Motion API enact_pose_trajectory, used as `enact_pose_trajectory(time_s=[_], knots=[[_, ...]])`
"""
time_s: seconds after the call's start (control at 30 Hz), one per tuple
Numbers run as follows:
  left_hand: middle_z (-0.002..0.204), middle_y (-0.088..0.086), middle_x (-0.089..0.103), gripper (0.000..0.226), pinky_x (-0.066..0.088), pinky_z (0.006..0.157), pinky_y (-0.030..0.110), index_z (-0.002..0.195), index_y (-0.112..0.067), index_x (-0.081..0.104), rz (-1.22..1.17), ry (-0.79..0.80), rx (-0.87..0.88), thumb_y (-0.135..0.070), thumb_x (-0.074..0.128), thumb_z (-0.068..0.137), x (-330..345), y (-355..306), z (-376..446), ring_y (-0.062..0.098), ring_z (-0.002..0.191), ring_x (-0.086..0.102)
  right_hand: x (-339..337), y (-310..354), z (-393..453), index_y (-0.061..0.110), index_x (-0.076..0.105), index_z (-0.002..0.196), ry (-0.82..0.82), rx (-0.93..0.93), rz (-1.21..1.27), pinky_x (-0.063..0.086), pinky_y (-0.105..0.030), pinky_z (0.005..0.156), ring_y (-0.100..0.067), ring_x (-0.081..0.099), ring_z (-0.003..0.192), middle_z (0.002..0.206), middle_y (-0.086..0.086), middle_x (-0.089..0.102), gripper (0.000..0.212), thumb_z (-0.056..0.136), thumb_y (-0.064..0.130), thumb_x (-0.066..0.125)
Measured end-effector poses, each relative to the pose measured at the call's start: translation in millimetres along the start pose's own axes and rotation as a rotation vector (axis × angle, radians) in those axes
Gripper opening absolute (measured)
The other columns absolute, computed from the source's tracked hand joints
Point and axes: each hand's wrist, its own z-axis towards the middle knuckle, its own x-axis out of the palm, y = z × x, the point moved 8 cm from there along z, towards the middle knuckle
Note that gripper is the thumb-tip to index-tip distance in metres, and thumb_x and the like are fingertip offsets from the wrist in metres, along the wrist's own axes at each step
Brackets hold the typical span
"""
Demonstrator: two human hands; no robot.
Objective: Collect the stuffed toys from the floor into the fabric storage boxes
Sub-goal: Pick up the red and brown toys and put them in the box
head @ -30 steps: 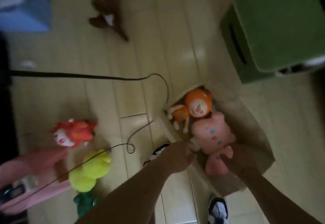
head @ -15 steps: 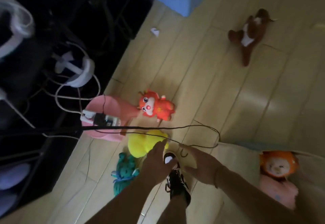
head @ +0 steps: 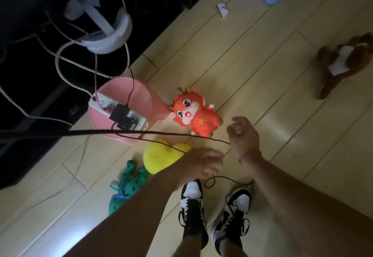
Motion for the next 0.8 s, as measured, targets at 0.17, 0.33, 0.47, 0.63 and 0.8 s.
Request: enact_pose_trajectory(time_s=[0.17,0.33,0.47,0.63,0.8], knots=[[0.097,-0.001,0.07,0.021,0.05,0.079,0.027,0.111,-0.023,0.058,-0.661,-0.364,0.315,-0.018,0.058,0.091,-54.5,-30.5,28.1,0.021,0.087,0.067,95.0,-21.7,85.7,0.016,0.05,0.126,0.217,-0.016,-0.31,0.048,-0.035,0.091,-0.032,0.059,0.111,0.122,-0.014,0.059,0.059,0.076,0.039,0.071],[0.139,0.003,0.051,0.047,0.044,0.102,0.041,0.146,-0.03,0.029,-0.912,-0.446,0.328,-0.039,0.039,0.1,-85.8,-0.7,69.4,0.029,0.114,0.059,154.2,-99.3,134.3,0.016,0.061,0.115,0.219,0.123,-0.203,0.055,-0.038,0.085,-0.03,0.067,0.099,0.107,-0.01,0.07,0.076,0.058,0.065,0.067],[0.149,-0.002,0.037,0.042,0.042,0.104,0.033,0.143,-0.029,0.031,-0.747,-0.575,0.276,-0.034,0.038,0.102,-87.5,21.9,77.9,0.025,0.133,0.045,118.6,-128.6,108.3,0.026,0.068,0.08,0.155,0.167,0.133,0.056,-0.055,0.076,-0.037,0.068,0.087,0.091,-0.014,0.071,0.044,0.053,0.062,0.067],[0.148,0.005,0.042,0.096,0.05,0.095,0.03,0.149,-0.021,0.028,-0.346,-0.524,0.209,-0.055,0.074,0.071,-11.6,-28.1,79.5,0.021,0.124,0.052,-15.6,-114.2,16.7,0.023,0.068,0.088,0.178,0.067,0.6,0.053,-0.036,0.073,-0.017,0.062,0.082,0.082,0.003,0.067,0.02,0.077,0.039,0.071],[0.116,0.005,0.071,0.083,0.058,0.082,0.039,0.124,-0.023,0.061,-0.132,-0.092,0.197,-0.052,0.089,0.051,122.6,-95.3,113.0,0.024,0.104,0.069,-125.0,-138.2,-53.5,0.047,0.07,0.092,0.153,0.032,0.723,0.05,-0.016,0.07,0.0,0.062,0.077,0.083,0.008,0.071,0.03,0.068,0.035,0.084]])
